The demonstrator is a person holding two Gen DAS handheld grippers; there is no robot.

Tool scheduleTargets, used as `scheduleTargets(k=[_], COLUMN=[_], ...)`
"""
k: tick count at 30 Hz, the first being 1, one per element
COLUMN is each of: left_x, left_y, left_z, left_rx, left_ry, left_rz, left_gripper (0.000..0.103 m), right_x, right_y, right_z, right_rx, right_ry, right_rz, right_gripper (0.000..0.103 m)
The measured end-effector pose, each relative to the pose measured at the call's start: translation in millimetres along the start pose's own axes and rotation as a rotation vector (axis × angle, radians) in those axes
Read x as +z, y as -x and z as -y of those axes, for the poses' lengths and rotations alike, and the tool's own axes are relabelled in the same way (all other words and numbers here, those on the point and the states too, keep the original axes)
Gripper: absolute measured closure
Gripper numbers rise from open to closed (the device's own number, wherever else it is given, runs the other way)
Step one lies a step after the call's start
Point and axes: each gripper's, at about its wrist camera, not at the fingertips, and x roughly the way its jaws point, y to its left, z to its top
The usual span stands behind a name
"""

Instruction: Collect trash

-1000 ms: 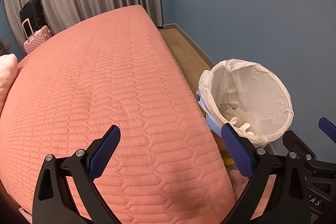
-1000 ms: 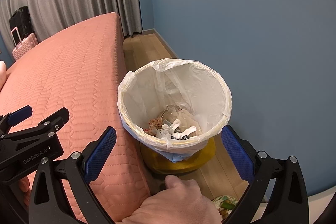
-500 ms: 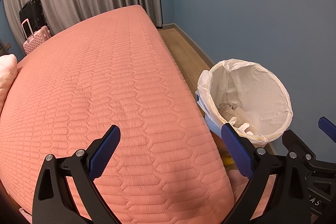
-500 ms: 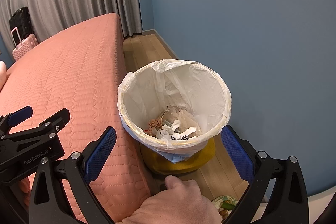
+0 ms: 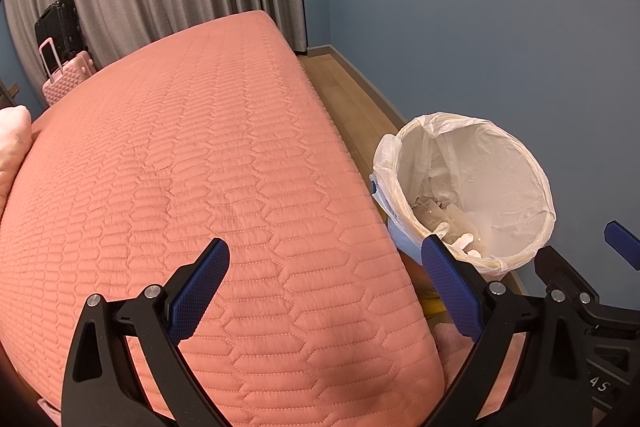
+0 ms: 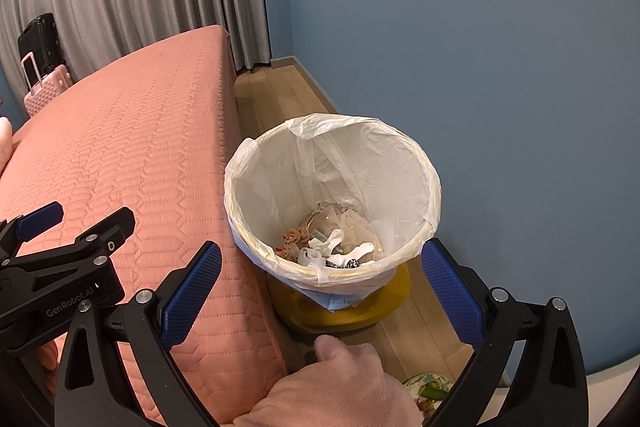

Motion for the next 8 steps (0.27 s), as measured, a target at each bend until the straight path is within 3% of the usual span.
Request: scheduleTargets(k=[8], left_x=[0.3], left_y=[0.0], left_z=[-0.4], left_rx=[-0.01], left_ry=[-0.008], left_rz=[0.002], left_gripper=[0.01], right_x=[0.6], right_y=[4.0], right_z=[-3.2], right_rx=[-0.004], right_ry=[-0.007], right_rz=[0.003], right_gripper=[0.005])
